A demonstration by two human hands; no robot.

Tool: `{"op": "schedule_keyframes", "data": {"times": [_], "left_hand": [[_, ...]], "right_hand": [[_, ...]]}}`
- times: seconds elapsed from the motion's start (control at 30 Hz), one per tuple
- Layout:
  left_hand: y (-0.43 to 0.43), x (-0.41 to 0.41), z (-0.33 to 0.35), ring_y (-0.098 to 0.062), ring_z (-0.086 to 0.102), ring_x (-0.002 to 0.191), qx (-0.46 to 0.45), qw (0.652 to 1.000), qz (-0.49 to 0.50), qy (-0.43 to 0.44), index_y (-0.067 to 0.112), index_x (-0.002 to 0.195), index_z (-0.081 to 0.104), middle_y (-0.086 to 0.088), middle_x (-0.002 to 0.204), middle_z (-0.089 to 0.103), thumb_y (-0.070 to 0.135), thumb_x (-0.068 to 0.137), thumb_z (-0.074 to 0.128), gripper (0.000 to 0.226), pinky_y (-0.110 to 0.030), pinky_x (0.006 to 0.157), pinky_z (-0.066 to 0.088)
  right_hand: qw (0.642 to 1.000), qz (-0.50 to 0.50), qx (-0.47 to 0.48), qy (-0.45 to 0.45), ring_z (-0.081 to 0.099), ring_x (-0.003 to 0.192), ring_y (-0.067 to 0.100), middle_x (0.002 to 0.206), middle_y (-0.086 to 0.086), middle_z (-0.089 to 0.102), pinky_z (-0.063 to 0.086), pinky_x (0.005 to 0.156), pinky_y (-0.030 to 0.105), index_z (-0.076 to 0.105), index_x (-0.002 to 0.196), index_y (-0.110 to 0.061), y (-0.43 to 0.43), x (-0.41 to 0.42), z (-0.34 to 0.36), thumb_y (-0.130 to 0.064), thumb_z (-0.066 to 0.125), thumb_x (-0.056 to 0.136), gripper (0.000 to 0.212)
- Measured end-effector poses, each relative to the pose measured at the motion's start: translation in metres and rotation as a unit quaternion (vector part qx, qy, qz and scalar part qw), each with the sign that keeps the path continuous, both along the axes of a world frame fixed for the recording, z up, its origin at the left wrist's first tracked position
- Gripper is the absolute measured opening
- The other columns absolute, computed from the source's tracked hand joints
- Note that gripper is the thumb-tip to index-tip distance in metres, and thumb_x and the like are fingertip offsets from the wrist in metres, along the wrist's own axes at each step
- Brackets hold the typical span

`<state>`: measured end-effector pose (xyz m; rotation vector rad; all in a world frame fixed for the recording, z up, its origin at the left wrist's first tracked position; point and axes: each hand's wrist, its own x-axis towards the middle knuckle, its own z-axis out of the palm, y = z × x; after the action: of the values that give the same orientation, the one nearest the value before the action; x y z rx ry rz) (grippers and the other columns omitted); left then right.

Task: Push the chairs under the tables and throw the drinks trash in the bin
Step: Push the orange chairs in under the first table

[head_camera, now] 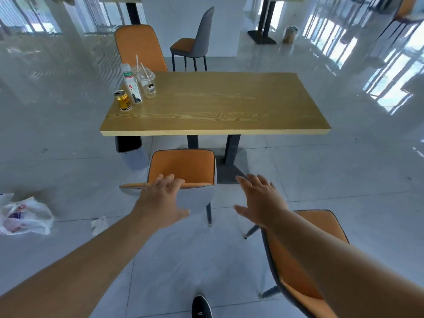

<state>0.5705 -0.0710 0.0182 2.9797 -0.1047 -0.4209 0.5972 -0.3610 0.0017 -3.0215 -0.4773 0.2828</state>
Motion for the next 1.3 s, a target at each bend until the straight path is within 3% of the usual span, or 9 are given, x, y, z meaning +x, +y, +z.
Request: {"op": "schedule_keyframes", "data": {"times": [0.2, 0.33, 0.67, 0.77, 0.83, 0.9, 1.0, 1.2, 1.3], "left_hand": [[-0.138, -0.088, 0.018, -0.028, 0.019, 0.155, -0.072, 0.992, -0.101, -0.018, 0.031, 0.159, 0.024, -0.003, 0.170, 0.024, 0.069, 0.087, 0.065, 0.092, -0.057, 0.125, 0.021], [-0.228, -0.147, 0.013, -0.029, 0.019, 0.156, -0.109, 0.985, -0.135, -0.013, 0.036, 0.158, 0.023, -0.002, 0.170, 0.024, 0.068, 0.086, 0.067, 0.090, -0.055, 0.126, 0.021], [-0.426, -0.234, -0.045, -0.027, 0.017, 0.158, -0.078, 0.982, -0.167, 0.042, 0.045, 0.155, 0.020, 0.005, 0.172, 0.019, 0.079, 0.081, 0.061, 0.091, -0.059, 0.123, 0.018], [-0.476, -0.248, -0.067, -0.025, 0.029, 0.153, -0.059, 0.981, -0.151, 0.111, 0.047, 0.154, 0.022, 0.009, 0.169, 0.026, 0.088, 0.072, 0.059, 0.099, -0.059, 0.117, 0.032], [-0.497, -0.257, -0.080, -0.022, 0.049, 0.135, -0.044, 0.975, -0.132, 0.175, 0.045, 0.152, 0.030, 0.009, 0.156, 0.044, 0.089, 0.066, 0.060, 0.101, -0.047, 0.102, 0.049], [-0.515, -0.269, -0.092, -0.021, 0.058, 0.119, -0.027, 0.969, -0.121, 0.212, 0.043, 0.151, 0.034, 0.007, 0.142, 0.054, 0.080, 0.072, 0.065, 0.093, -0.041, 0.091, 0.055], [-0.526, -0.279, -0.102, -0.024, 0.060, 0.112, -0.024, 0.983, -0.091, 0.160, 0.039, 0.147, 0.043, 0.005, 0.131, 0.059, 0.055, 0.089, 0.067, 0.064, -0.044, 0.088, 0.058], [-0.510, -0.275, -0.104, -0.017, 0.057, 0.087, -0.072, 0.982, -0.080, 0.155, 0.035, 0.122, 0.056, 0.009, 0.103, 0.058, 0.041, 0.096, 0.064, 0.028, -0.030, 0.073, 0.050], [-0.485, -0.262, -0.103, -0.017, 0.055, 0.084, -0.076, 0.987, -0.065, 0.130, 0.036, 0.104, 0.050, 0.009, 0.097, 0.055, 0.037, 0.095, 0.065, 0.017, -0.027, 0.063, 0.040]], "right_hand": [[0.999, -0.035, -0.012, -0.018, 0.025, 0.157, 0.036, 0.171, 0.009, 0.026, 0.031, 0.124, 0.058, 0.018, 0.164, -0.028, -0.120, -0.118, 0.035, -0.071, 0.056, 0.095, 0.090], [0.997, -0.069, -0.041, 0.003, 0.034, 0.150, 0.035, 0.165, 0.009, 0.035, 0.036, 0.120, 0.057, 0.027, 0.160, -0.027, -0.202, -0.190, 0.036, -0.071, 0.059, 0.092, 0.087], [0.990, -0.112, -0.037, 0.078, 0.037, 0.148, 0.030, 0.160, 0.004, 0.044, 0.039, 0.117, 0.054, 0.034, 0.157, -0.029, -0.397, -0.288, -0.004, -0.082, 0.048, 0.090, 0.087], [0.987, -0.073, -0.040, 0.136, 0.041, 0.145, 0.030, 0.159, -0.001, 0.045, 0.043, 0.113, 0.056, 0.037, 0.155, -0.033, -0.444, -0.302, -0.029, -0.090, 0.052, 0.081, 0.094], [0.984, -0.034, -0.051, 0.168, 0.042, 0.143, 0.030, 0.156, -0.004, 0.047, 0.040, 0.114, 0.057, 0.039, 0.153, -0.036, -0.468, -0.309, -0.046, -0.087, 0.059, 0.079, 0.092], [0.983, -0.003, -0.059, 0.174, 0.042, 0.144, 0.030, 0.153, -0.005, 0.050, 0.034, 0.116, 0.058, 0.039, 0.153, -0.038, -0.488, -0.313, -0.060, -0.073, 0.065, 0.087, 0.080], [0.989, 0.009, -0.045, 0.141, 0.048, 0.137, 0.032, 0.144, -0.004, 0.057, 0.040, 0.110, 0.057, 0.047, 0.145, -0.038, -0.500, -0.310, -0.072, -0.040, 0.060, 0.099, 0.047], [0.988, 0.041, -0.061, 0.133, 0.054, 0.130, 0.032, 0.136, -0.004, 0.062, 0.046, 0.105, 0.063, 0.052, 0.139, -0.038, -0.487, -0.293, -0.083, -0.035, 0.060, 0.104, 0.036], [0.989, 0.056, -0.057, 0.123, 0.056, 0.127, 0.033, 0.134, -0.002, 0.063, 0.049, 0.103, 0.060, 0.053, 0.138, -0.035, -0.460, -0.277, -0.085, -0.036, 0.060, 0.103, 0.035]]}}
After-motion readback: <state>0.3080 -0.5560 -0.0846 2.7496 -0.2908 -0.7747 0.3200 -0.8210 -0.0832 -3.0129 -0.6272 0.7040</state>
